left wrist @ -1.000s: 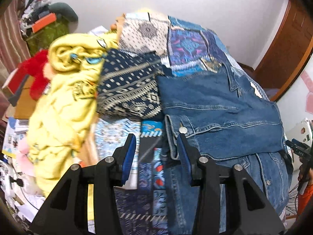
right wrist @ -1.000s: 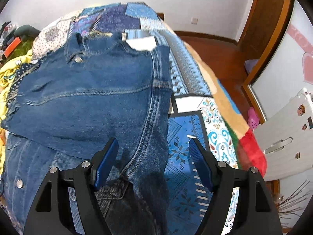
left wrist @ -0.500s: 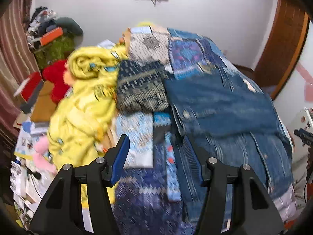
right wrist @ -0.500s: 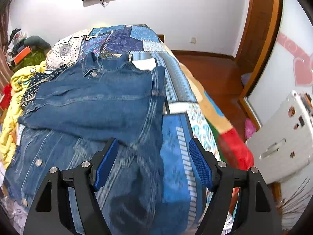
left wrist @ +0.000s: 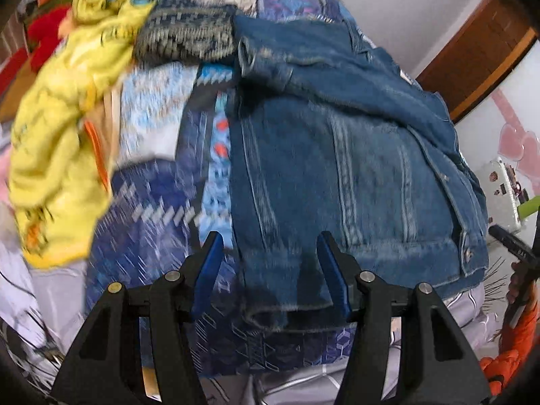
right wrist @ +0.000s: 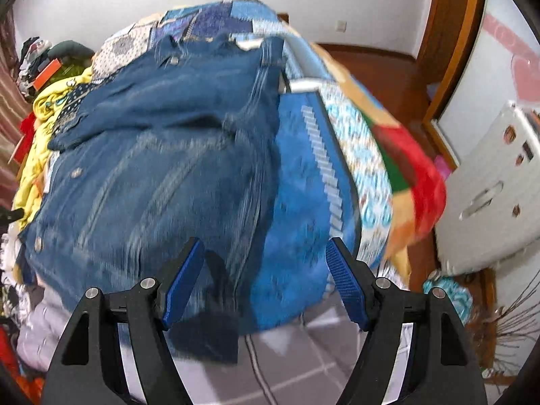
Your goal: Fold large clothes
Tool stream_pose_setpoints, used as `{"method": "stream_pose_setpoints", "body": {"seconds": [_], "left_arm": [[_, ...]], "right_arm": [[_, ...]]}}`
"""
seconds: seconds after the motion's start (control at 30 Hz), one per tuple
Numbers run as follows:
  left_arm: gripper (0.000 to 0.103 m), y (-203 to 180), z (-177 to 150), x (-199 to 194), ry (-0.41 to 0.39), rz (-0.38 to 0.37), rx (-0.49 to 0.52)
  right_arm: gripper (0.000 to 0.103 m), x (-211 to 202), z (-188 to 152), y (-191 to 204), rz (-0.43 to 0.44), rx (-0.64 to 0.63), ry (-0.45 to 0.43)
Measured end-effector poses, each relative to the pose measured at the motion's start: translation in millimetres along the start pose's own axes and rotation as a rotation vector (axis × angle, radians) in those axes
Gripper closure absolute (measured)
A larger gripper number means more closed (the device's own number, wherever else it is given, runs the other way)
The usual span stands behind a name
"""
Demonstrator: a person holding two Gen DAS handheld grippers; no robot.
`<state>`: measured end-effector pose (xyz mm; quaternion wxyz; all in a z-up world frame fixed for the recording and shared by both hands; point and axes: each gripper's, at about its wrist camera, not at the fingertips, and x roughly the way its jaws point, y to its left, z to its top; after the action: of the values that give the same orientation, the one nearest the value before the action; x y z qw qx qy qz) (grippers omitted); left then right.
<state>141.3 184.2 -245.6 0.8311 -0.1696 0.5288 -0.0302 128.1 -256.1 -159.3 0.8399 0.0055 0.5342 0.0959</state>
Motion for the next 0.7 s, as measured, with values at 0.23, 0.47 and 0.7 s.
{"method": "stream_pose_setpoints", "body": {"seconds": [0.23, 0.47, 0.7], "left_arm": [[0.045, 12, -24, 23, 0.037, -0.100, -0.173], [0.045, 13, -24, 29, 0.038, -0.165, -0.221], [0.054, 20, -27, 28, 0.020, -0.235, -0.253]], "right_arm": [[0.032, 15, -7, 3, 0.094, 0.030, 0.054], [0.032, 28, -1, 8, 0.199, 0.073, 0.052], [0.031, 39, 0, -4, 0.308, 0.168, 0.055]]}}
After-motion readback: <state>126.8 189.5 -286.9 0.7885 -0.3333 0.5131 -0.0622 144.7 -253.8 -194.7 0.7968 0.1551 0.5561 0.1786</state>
